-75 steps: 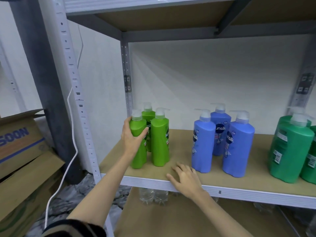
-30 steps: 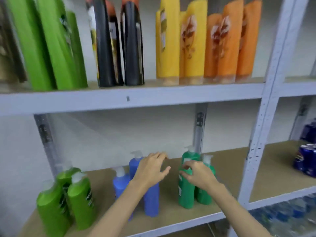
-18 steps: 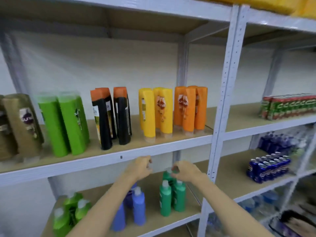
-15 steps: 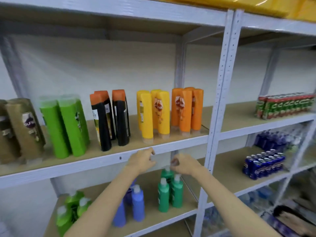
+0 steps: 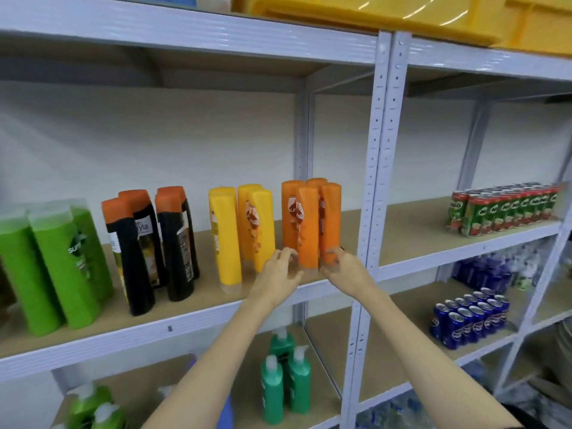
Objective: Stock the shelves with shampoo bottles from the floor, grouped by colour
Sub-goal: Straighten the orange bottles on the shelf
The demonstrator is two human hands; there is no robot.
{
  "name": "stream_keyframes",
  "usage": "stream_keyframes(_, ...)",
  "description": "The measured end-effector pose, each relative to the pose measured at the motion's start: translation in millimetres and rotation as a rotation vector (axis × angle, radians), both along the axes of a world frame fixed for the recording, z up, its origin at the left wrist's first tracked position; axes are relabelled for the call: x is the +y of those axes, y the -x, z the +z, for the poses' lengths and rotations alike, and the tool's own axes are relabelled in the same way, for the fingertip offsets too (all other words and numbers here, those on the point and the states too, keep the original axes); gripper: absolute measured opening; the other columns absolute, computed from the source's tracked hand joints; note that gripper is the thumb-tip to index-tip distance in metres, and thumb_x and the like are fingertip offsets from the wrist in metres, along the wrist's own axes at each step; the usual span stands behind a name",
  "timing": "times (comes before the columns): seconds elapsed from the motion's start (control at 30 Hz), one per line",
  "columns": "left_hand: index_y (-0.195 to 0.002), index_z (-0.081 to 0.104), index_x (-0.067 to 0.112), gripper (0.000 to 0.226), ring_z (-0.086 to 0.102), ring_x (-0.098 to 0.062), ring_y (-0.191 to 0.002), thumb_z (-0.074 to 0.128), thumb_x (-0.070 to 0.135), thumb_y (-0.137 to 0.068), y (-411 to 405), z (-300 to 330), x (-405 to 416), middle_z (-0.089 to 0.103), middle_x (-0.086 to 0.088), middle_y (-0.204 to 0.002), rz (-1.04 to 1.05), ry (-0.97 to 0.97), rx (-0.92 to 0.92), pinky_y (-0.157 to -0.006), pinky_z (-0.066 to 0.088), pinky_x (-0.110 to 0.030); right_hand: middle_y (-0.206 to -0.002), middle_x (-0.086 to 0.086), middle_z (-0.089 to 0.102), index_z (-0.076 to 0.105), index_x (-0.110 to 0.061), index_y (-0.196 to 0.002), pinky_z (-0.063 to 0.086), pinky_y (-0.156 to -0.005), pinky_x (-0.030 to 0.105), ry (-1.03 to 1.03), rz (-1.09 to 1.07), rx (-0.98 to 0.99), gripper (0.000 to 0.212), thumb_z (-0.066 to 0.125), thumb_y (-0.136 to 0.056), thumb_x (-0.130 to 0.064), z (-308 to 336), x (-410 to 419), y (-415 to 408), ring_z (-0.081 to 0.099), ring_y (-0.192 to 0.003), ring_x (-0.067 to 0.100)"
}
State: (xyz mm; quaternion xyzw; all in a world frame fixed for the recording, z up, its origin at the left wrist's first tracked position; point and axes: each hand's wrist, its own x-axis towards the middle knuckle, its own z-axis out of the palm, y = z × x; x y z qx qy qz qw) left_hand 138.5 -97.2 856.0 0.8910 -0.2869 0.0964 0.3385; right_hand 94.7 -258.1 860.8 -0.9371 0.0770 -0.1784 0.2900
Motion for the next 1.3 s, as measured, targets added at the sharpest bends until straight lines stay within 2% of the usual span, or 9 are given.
stream_keyframes(0.13, -0.132, 0.035, 0.021, 0.049, 0.045, -0.019, -0.119, 0.058, 0.026, -0.088, -19, 4, -34, 0.040, -0.004, -0.133, 0.055, 0.189, 0.009, -0.099, 0.043, -0.033, -0.134, 0.015, 0.048, 0.035, -0.011, -0.137, 0.040, -0.099, 0.034, -0.169, -0.026, -0.094, 0.055, 0.059, -0.088, -0.016, 6, -32, -20, 0.048, -0.123, 0.027)
stream_keyframes(0.23, -0.137, 0.028, 0.017, 0.063, 0.041, -0.021, -0.126, 0.063, 0.024, -0.085, -35, 0, -55, 0.034, -0.006, -0.141, 0.098, 0.303, 0.035, -0.103, 0.038, -0.033, -0.138, 0.014, 0.045, 0.028, -0.008, -0.140, 0.038, -0.097, 0.030, -0.215, -0.018, -0.131, 0.061, 0.059, -0.089, -0.015, 6, -49, -33, 0.045, -0.126, 0.026)
stream_keyframes(0.37, -0.142, 0.019, 0.014, 0.084, 0.033, -0.022, -0.133, 0.073, 0.024, -0.077, -55, -11, -68, 0.030, -0.009, -0.145, 0.127, 0.444, 0.120, -0.109, 0.032, -0.037, -0.142, 0.015, 0.040, 0.017, -0.011, -0.144, 0.041, -0.102, 0.037, -0.373, 0.069, -0.161, 0.071, 0.061, -0.088, -0.015, -2, -56, -49, 0.044, -0.129, 0.027)
stream_keyframes(0.47, -0.143, 0.017, 0.013, 0.094, 0.032, -0.024, -0.135, 0.077, 0.025, -0.073, -67, -19, -70, 0.029, -0.009, -0.147, 0.118, 0.421, 0.192, -0.110, 0.033, -0.044, -0.147, 0.015, 0.032, 0.008, -0.013, -0.146, 0.037, -0.107, 0.042, -0.419, 0.090, -0.169, 0.076, 0.058, -0.090, -0.016, -11, -55, -61, 0.038, -0.133, 0.028)
stream_keyframes(0.6, -0.143, 0.017, 0.015, 0.092, 0.035, -0.023, -0.133, 0.076, 0.023, -0.074, -72, -25, -71, 0.033, -0.007, -0.147, 0.083, 0.396, 0.206, -0.109, 0.035, -0.043, -0.147, 0.012, 0.034, 0.005, -0.012, -0.147, 0.038, -0.105, 0.039, -0.414, 0.127, -0.151, 0.078, 0.058, -0.089, -0.014, -22, -53, -69, 0.041, -0.130, 0.027)
stream_keyframes(0.77, -0.143, 0.017, 0.017, 0.086, 0.039, -0.022, -0.131, 0.072, 0.018, -0.078, -74, -26, -71, 0.035, -0.006, -0.146, 0.037, 0.423, 0.220, -0.104, 0.037, -0.036, -0.144, 0.010, 0.036, 0.012, -0.013, -0.146, 0.036, -0.103, 0.031, -0.427, 0.170, -0.186, 0.074, 0.057, -0.088, -0.004, -32, -53, -71, 0.040, -0.130, 0.025)
stream_keyframes(0.93, -0.142, 0.018, 0.018, 0.083, 0.040, -0.023, -0.130, 0.071, 0.019, -0.079, -75, -29, -74, 0.036, -0.007, -0.145, 0.031, 0.422, 0.210, -0.105, 0.040, -0.041, -0.144, 0.010, 0.036, 0.017, -0.014, -0.145, 0.037, -0.106, 0.038, -0.489, 0.136, -0.237, 0.072, 0.056, -0.087, 0.003, -42, -50, -73, 0.039, -0.131, 0.025)
stream_keyframes(1.13, -0.139, 0.022, 0.017, 0.080, 0.042, -0.022, -0.127, 0.072, 0.022, -0.077, -72, -34, -79, 0.038, -0.007, -0.141, 0.083, 0.461, 0.137, -0.102, 0.043, -0.041, -0.141, 0.011, 0.038, 0.024, -0.014, -0.142, 0.038, -0.107, 0.046, -0.503, 0.010, -0.312, 0.076, 0.066, -0.081, -0.002, -51, -41, -77, 0.039, -0.129, 0.026)
stream_keyframes(1.3, -0.141, 0.017, 0.019, 0.083, 0.039, -0.023, -0.130, 0.071, 0.023, -0.078, -76, -33, -80, 0.034, -0.006, -0.144, 0.068, 0.443, 0.169, -0.104, 0.041, -0.044, -0.143, 0.013, 0.035, 0.014, -0.012, -0.145, 0.039, -0.101, 0.035, -0.523, 0.068, -0.255, 0.080, 0.065, -0.083, -0.006, -46, -50, -77, 0.040, -0.129, 0.027)
